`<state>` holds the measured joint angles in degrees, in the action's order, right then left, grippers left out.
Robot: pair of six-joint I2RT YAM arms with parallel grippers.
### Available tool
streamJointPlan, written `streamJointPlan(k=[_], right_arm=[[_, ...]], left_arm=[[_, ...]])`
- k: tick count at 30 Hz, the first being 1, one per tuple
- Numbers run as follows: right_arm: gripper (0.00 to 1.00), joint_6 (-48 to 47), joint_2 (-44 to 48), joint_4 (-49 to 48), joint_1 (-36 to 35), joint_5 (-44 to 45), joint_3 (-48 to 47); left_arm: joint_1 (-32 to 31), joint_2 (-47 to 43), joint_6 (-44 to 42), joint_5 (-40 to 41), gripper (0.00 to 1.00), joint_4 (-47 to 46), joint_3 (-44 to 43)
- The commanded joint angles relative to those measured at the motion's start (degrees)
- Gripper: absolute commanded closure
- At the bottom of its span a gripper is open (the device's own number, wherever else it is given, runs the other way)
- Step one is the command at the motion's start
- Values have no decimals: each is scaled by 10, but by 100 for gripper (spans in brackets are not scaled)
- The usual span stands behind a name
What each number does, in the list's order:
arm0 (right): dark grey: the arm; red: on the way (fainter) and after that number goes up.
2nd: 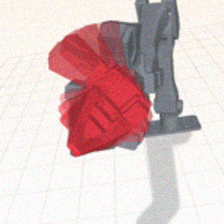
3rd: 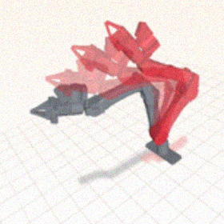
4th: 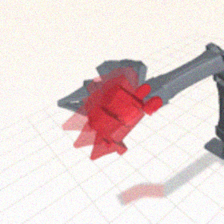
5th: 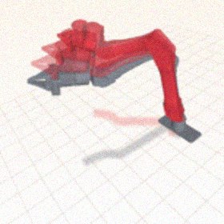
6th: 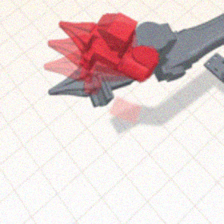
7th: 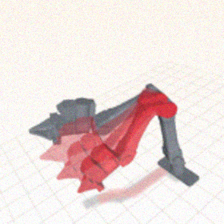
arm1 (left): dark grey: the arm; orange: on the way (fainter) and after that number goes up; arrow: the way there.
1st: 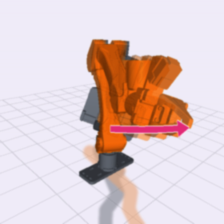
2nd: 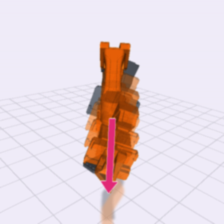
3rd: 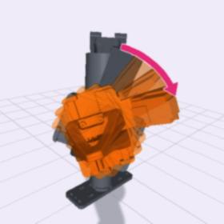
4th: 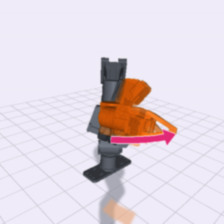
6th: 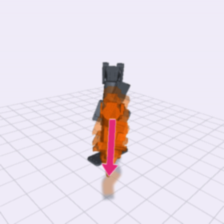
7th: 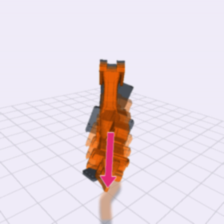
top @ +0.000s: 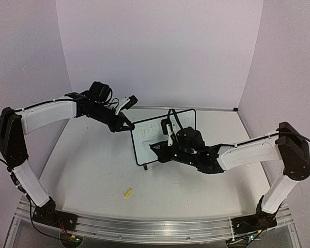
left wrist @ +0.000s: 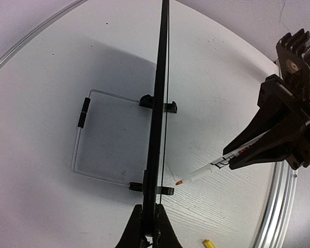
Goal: Write a sentence on the whiteboard
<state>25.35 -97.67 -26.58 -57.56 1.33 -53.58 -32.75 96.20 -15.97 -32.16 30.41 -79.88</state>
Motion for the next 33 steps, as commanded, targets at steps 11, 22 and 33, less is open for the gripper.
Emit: streamJointPlan(k=[11, 22, 33], right_arm=[[100, 10, -35, -16, -1, 64, -31], [100, -1, -23, -12, 0, 64, -20], [100, -9, -17, -21, -1, 6, 8]], left_arm=[[-9, 26, -9, 46, 100, 63, 21], [-9, 27, -6, 46, 100, 62, 22], [-9, 32, 10, 72, 100, 57, 20]])
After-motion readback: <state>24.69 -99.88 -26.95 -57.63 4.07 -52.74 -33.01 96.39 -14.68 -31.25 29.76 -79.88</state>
